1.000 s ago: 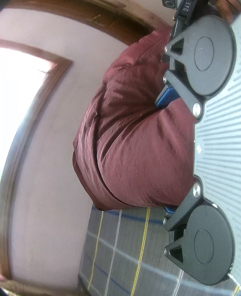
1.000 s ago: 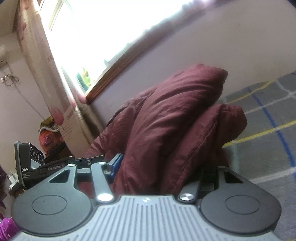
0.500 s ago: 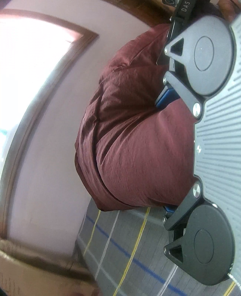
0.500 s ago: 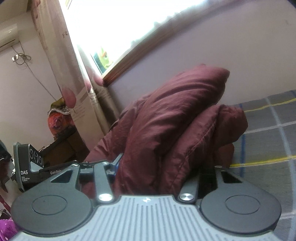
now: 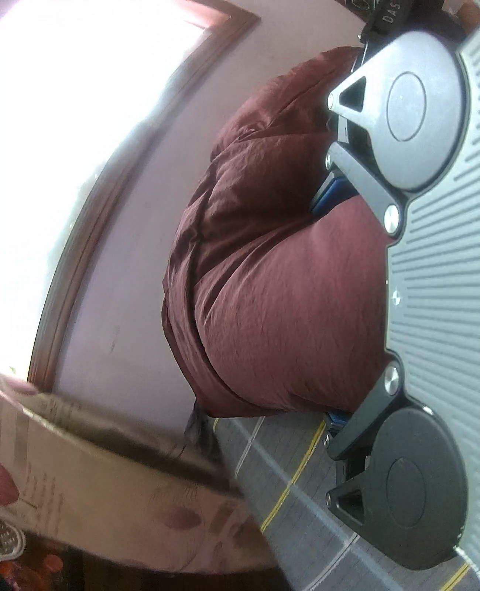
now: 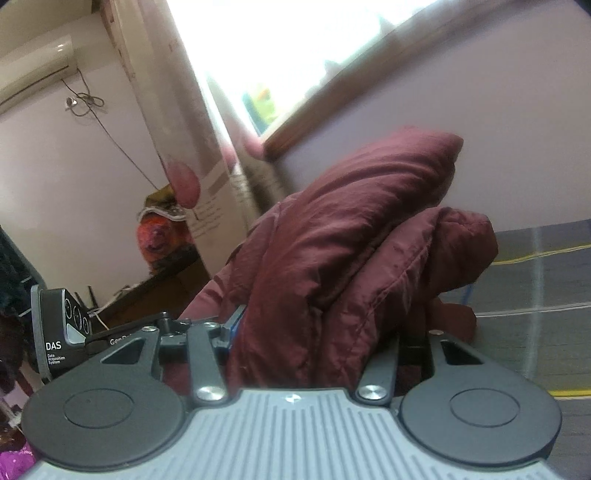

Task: Fold large clothes
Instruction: 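Open both grippers and release the maroon bundle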

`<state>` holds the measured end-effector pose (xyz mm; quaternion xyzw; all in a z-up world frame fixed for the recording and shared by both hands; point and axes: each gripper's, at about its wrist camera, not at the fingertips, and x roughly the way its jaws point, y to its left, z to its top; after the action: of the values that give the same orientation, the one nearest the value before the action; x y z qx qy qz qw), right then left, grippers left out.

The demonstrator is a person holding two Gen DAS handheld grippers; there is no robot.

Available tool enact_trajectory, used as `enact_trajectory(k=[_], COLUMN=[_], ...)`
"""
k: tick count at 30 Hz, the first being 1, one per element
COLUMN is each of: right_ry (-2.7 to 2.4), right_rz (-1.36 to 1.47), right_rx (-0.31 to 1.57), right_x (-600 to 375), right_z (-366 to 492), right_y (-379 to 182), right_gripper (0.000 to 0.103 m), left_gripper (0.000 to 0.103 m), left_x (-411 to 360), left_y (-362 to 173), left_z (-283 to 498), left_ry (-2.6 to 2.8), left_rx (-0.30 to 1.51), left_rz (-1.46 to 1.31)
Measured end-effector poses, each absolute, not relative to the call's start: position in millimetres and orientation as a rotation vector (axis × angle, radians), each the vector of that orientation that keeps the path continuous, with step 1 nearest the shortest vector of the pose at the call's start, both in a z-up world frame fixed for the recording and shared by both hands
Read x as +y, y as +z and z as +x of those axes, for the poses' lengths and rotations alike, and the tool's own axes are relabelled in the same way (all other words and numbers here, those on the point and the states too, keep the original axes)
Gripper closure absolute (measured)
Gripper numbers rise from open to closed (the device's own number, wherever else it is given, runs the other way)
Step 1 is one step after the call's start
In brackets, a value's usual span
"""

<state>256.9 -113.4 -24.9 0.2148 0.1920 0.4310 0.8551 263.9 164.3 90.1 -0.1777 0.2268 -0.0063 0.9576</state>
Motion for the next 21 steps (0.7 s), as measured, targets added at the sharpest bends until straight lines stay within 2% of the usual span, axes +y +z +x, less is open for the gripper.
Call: enact_trajectory(k=[3, 6, 9, 10, 16, 21], right_ry=[0.904, 0.873, 0.797, 0.794, 0.831, 0.800], right_rz=[0.479, 0.530, 0.578, 0.617, 0.747, 0.786], right_rx=[0.446, 0.521, 0.622, 0.655, 0.742, 0.707], right_x=[-106.8, -105.9, -111.1, -114.2, -126.9, -141.4], right_z=[262.0, 266.9, 273.1, 278.4, 291.9, 278.7], right_y=[-40.3, -60.0, -81.2, -88.3, -102.0, -90.8], right_gripper=[0.053, 0.052, 0.035, 0.032, 0.025, 0.021], left_gripper=[0.008, 0.000, 0.000, 0.000, 0.000, 0.000], left_x=[176.2, 181.5, 186.3, 188.6, 190.7, 179.4], left_y=[73.3, 59.1, 52.4, 51.9, 52.6, 62.8], left_z=[266.9, 257.8, 250.8, 248.9, 235.7, 219.2], left_ry=[-0.012, -0.020, -0.037, -0.045, -0.036, 0.023], left_rx=[0.499, 0.515, 0.505, 0.501, 0.471, 0.416], left_rz=[-0.361, -0.356, -0.337, -0.343, -0.349, -0.256])
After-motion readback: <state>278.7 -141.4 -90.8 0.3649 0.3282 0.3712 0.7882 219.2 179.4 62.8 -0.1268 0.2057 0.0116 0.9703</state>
